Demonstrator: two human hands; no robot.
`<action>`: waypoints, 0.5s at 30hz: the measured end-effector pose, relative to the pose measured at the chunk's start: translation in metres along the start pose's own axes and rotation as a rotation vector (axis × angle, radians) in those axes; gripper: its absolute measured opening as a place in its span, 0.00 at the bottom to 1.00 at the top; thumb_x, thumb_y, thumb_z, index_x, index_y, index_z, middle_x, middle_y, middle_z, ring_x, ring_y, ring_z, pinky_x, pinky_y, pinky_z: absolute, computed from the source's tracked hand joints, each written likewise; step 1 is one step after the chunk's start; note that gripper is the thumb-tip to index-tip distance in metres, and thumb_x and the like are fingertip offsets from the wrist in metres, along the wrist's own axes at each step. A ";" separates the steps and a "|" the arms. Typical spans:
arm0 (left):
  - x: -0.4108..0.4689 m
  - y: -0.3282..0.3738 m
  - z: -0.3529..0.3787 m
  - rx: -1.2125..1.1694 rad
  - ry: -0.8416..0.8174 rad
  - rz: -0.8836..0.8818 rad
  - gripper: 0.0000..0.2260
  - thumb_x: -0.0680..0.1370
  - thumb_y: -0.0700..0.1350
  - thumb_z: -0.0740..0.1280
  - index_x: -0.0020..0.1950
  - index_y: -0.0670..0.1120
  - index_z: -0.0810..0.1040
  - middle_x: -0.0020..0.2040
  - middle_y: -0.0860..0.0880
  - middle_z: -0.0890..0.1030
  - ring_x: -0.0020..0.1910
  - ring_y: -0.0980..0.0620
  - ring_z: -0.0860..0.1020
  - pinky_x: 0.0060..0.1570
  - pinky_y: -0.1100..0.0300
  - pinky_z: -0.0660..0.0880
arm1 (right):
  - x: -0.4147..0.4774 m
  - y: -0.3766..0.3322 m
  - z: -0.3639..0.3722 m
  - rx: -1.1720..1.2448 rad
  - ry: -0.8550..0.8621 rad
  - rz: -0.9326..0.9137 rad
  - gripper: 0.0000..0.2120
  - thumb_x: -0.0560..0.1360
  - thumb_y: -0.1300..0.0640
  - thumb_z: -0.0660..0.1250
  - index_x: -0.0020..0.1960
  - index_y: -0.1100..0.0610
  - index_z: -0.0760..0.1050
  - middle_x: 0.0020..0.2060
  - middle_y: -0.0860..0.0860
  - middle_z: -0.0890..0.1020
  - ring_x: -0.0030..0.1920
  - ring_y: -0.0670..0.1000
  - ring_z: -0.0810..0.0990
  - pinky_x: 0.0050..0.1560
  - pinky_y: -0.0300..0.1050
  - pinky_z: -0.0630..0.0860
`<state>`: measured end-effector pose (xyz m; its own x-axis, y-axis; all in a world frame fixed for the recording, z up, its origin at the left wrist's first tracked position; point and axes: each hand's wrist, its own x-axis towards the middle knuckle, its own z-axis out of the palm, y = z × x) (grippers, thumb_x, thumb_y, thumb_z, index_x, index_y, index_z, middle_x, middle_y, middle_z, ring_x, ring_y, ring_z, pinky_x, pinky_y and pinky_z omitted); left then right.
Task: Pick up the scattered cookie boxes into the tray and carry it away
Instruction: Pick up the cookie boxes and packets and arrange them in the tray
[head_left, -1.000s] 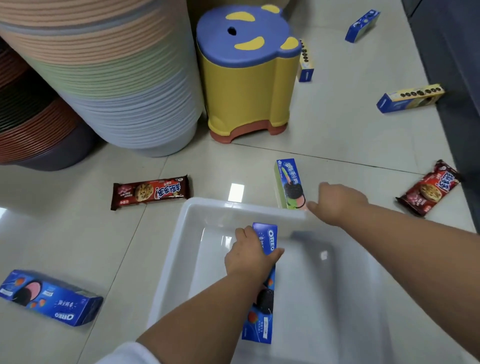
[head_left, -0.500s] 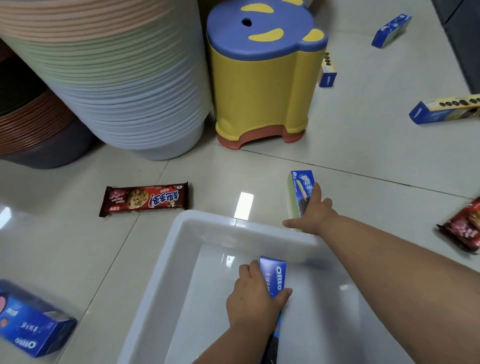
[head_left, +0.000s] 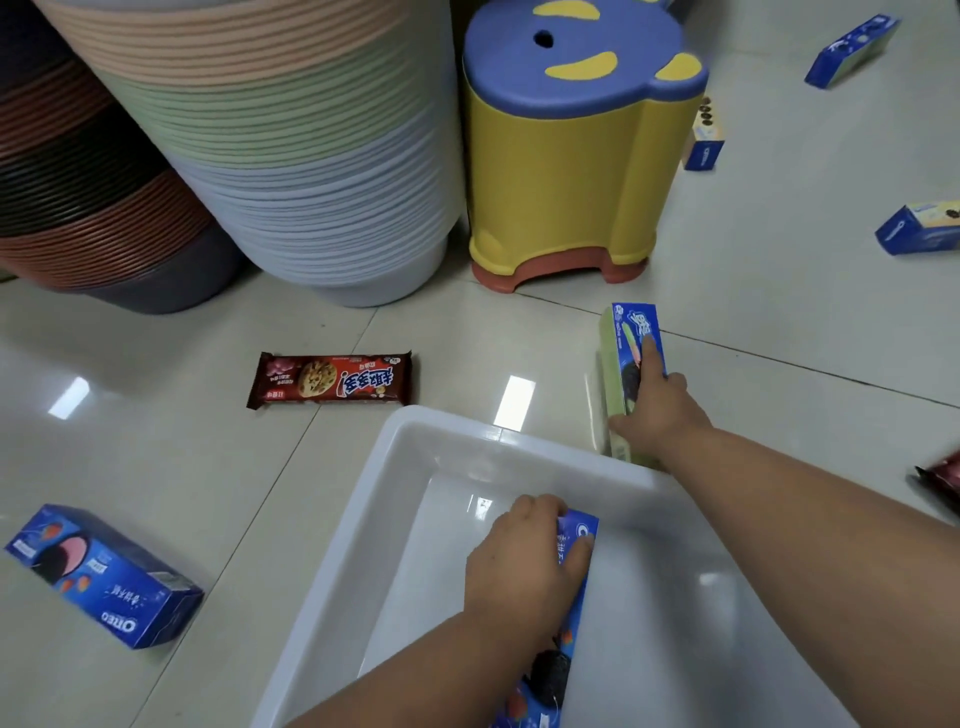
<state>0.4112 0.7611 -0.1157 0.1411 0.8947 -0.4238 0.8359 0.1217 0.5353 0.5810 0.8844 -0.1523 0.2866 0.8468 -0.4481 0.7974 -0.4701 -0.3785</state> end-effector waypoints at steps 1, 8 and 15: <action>-0.002 0.001 -0.009 -0.004 0.022 0.034 0.13 0.77 0.55 0.59 0.60 0.54 0.71 0.58 0.56 0.74 0.54 0.54 0.74 0.48 0.59 0.70 | -0.006 -0.006 -0.011 -0.008 0.043 -0.026 0.48 0.71 0.53 0.69 0.76 0.46 0.37 0.63 0.61 0.66 0.56 0.63 0.75 0.47 0.50 0.70; -0.003 0.005 -0.090 -0.131 0.220 0.071 0.08 0.76 0.56 0.61 0.45 0.53 0.74 0.41 0.56 0.78 0.37 0.55 0.75 0.38 0.58 0.71 | -0.117 -0.033 -0.070 0.126 0.259 -0.162 0.44 0.69 0.46 0.67 0.74 0.37 0.41 0.60 0.52 0.68 0.57 0.57 0.74 0.44 0.49 0.69; -0.027 -0.011 -0.132 -0.093 0.259 0.058 0.07 0.76 0.56 0.60 0.46 0.54 0.73 0.41 0.56 0.77 0.39 0.55 0.77 0.40 0.56 0.73 | -0.250 0.019 -0.007 0.092 0.008 0.039 0.45 0.69 0.43 0.68 0.74 0.39 0.40 0.65 0.49 0.65 0.63 0.54 0.74 0.50 0.51 0.74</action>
<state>0.3279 0.7919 -0.0136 0.0369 0.9798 -0.1964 0.7763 0.0957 0.6231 0.5284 0.6658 -0.0422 0.3207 0.8293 -0.4577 0.7333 -0.5232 -0.4342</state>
